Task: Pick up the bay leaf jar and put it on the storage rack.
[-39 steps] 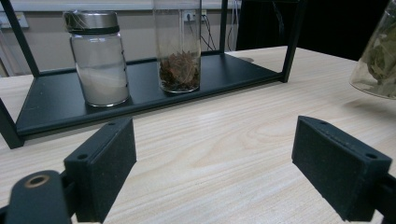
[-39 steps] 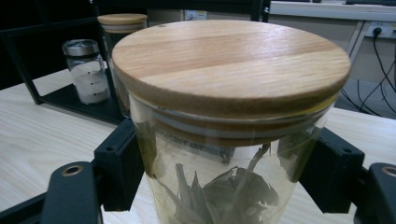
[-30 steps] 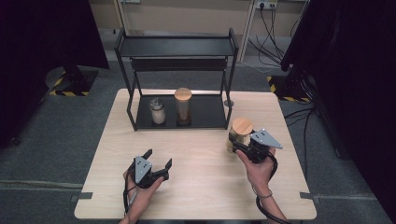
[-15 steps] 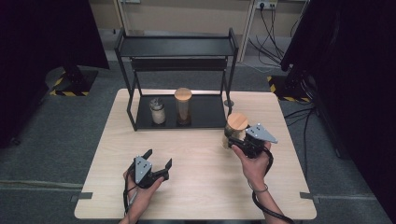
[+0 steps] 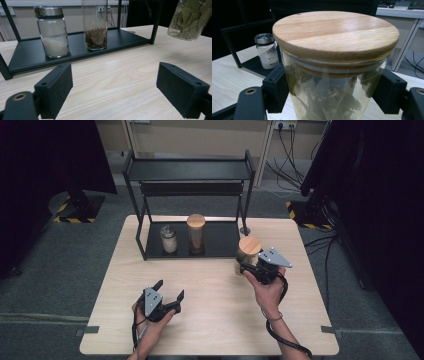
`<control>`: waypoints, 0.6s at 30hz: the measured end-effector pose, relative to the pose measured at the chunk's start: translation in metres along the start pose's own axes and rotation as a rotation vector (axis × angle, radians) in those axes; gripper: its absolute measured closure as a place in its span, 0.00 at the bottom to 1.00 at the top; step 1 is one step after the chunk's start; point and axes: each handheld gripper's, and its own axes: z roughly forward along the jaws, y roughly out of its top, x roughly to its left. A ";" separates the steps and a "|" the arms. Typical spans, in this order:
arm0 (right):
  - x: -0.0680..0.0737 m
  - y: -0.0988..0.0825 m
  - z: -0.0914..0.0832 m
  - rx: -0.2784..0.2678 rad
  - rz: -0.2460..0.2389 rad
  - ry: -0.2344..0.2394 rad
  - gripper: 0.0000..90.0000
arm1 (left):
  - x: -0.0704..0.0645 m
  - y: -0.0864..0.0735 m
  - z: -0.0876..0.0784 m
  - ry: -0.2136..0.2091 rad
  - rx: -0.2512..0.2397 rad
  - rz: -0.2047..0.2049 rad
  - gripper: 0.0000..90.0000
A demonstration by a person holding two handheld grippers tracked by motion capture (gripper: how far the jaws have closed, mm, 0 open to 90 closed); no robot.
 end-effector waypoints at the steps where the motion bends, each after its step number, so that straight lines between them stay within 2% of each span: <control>1: 0.000 0.000 0.001 0.001 0.000 0.001 0.28 | 0.000 0.000 0.000 0.000 0.000 0.000 0.15; 18: 0.004 0.005 0.014 0.005 0.001 0.009 0.28 | 0.000 0.000 0.000 -0.001 -0.001 -0.001 0.15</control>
